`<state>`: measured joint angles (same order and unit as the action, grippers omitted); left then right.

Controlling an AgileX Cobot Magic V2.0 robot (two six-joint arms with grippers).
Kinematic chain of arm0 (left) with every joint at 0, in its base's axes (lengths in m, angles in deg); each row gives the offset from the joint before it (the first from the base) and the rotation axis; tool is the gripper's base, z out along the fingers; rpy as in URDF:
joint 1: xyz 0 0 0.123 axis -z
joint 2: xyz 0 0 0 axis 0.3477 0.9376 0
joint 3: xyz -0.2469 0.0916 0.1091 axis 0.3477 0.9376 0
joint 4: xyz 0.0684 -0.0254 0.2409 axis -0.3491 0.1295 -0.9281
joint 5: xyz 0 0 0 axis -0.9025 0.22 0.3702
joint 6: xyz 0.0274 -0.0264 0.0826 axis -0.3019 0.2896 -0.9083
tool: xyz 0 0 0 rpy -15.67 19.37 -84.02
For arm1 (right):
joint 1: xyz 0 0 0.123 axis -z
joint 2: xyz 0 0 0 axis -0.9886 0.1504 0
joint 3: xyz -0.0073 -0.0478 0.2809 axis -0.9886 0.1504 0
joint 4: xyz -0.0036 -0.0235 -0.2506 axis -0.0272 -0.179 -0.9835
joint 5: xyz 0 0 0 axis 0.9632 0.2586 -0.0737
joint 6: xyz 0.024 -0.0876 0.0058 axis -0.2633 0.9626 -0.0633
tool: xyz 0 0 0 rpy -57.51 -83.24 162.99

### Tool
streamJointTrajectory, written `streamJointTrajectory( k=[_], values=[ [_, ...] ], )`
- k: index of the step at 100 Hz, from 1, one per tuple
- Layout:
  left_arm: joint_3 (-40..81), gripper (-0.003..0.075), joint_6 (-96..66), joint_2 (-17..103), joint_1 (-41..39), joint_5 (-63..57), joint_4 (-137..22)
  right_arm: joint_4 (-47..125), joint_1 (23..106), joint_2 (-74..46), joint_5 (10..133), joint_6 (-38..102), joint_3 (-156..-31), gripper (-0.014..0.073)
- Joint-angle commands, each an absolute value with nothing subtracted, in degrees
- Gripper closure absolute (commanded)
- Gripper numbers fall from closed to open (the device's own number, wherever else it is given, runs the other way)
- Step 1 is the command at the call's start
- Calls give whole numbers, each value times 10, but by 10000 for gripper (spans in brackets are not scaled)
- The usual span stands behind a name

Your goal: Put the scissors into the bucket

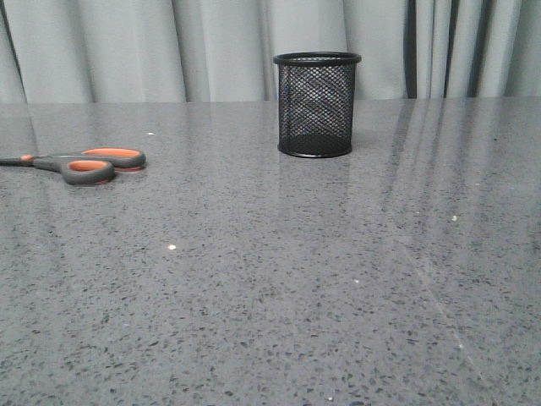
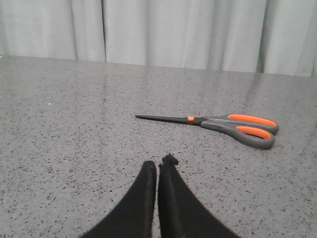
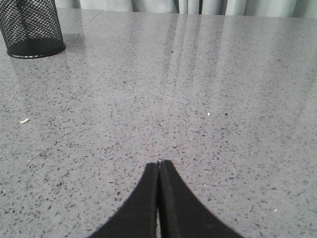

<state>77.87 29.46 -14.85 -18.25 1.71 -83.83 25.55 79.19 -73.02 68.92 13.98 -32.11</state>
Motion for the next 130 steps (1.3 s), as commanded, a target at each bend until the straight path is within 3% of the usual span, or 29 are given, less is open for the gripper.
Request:
streamJointTrajectory(
  k=[1,130],
  values=[
    [802,740,300,-164,-184,62,-833,252,795,-744,732,142,-319,659],
    [802,740,300,-164,-184,63,-820,265,795,-744,797,142,-319,659]
  ],
)
